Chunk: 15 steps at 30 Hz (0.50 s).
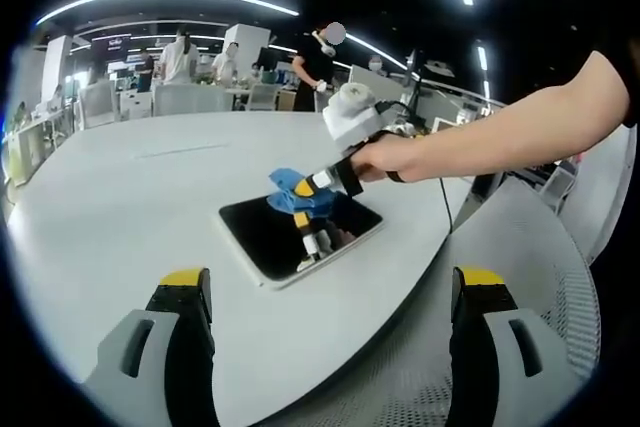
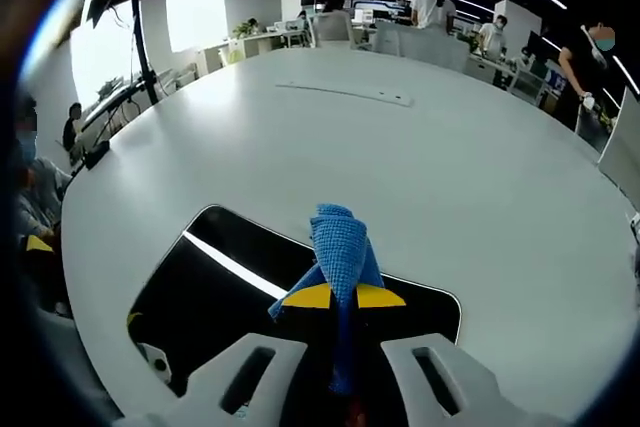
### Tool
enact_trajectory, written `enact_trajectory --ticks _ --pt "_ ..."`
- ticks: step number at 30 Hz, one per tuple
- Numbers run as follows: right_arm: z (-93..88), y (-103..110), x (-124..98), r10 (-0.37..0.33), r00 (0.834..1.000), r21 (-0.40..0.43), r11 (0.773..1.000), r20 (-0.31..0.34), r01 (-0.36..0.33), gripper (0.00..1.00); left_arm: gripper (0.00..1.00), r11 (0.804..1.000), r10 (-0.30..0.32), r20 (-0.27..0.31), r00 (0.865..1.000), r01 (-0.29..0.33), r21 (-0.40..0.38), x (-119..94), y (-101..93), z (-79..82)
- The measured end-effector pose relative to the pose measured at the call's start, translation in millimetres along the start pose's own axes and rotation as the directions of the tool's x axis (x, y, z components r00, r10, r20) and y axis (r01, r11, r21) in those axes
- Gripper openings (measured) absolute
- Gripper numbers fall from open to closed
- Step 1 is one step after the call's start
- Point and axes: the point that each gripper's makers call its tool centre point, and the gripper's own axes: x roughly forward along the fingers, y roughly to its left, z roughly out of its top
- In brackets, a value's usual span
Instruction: Wipe the mirror surface with the cleaning cloth until all visible marks leave the cleaned area.
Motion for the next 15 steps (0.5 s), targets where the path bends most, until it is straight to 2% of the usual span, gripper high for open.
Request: enact_trajectory --ticks 15 --pt "11.4 38 5 0.040 0.999 -0.037 0.999 0.009 -0.040 0.00 0.99 1.000 0.003 0.016 1.000 -0.002 -0.012 -1 -1.1 3.4"
